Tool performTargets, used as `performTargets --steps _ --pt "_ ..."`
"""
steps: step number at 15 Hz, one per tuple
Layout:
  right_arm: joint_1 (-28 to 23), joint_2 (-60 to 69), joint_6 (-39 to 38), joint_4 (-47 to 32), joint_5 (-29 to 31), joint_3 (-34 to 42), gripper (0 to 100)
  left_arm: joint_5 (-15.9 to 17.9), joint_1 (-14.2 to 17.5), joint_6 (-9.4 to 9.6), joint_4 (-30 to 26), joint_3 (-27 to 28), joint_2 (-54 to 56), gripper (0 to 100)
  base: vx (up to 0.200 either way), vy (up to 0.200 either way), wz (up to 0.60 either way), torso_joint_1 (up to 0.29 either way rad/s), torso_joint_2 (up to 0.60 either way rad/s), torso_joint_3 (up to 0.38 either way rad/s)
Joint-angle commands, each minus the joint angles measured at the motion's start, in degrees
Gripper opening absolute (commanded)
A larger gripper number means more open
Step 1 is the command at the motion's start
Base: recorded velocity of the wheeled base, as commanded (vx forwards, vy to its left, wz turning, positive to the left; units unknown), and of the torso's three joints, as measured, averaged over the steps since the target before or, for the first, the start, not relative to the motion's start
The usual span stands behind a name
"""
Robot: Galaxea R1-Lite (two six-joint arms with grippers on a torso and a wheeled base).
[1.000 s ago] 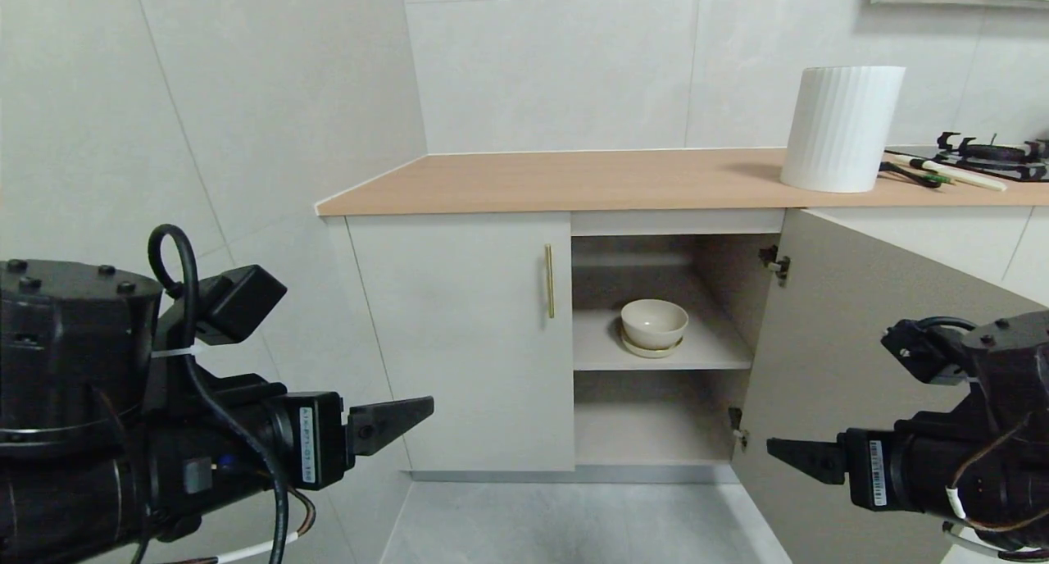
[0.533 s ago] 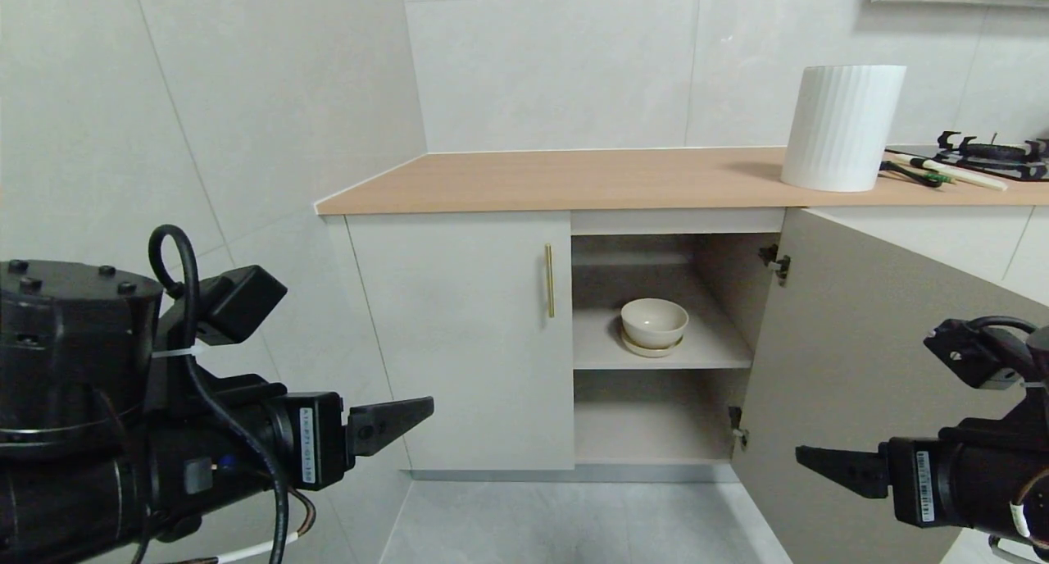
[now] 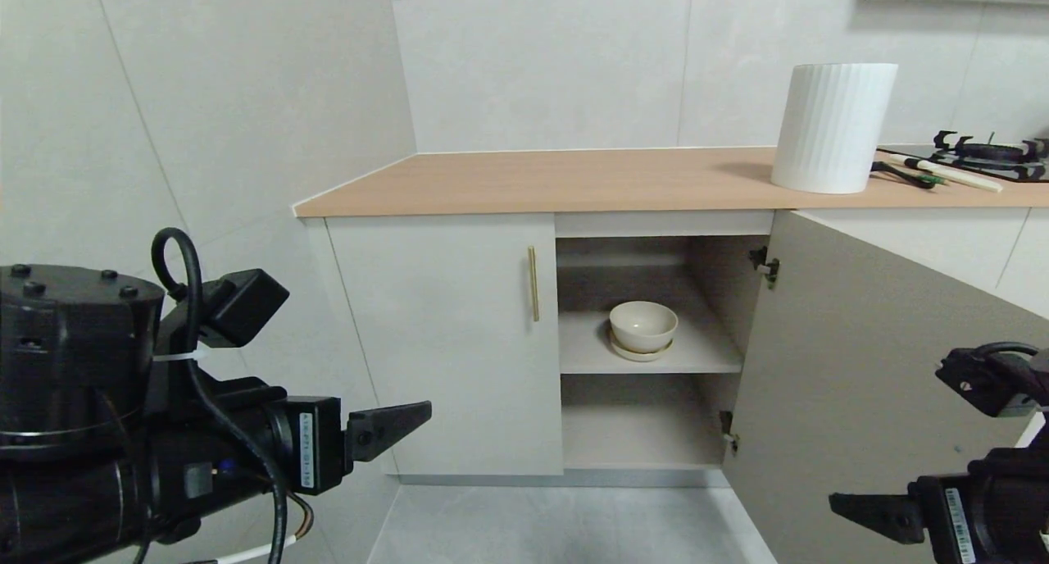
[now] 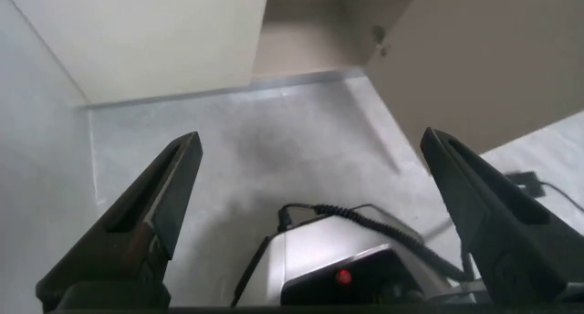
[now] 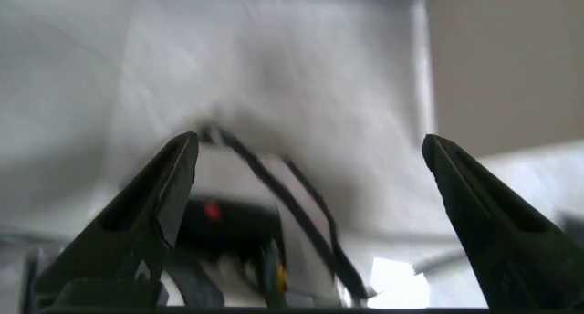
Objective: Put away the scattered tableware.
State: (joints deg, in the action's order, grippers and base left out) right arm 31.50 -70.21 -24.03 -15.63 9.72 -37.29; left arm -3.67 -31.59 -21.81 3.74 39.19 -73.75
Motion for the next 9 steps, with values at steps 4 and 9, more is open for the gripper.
performTargets --steps 4,9 --pt "-0.9 0.9 0.0 -9.8 0.9 -5.2 100 0.0 0.0 0.1 -0.1 -0.1 -0.2 100 0.0 -0.2 0.0 0.001 0.0 0.001" --pt "-3.7 2.2 1.4 -24.8 8.9 -10.2 100 0.1 0.0 0.1 -0.1 -0.3 -0.2 100 0.0 -0.04 0.0 0.0 0.0 0.0"
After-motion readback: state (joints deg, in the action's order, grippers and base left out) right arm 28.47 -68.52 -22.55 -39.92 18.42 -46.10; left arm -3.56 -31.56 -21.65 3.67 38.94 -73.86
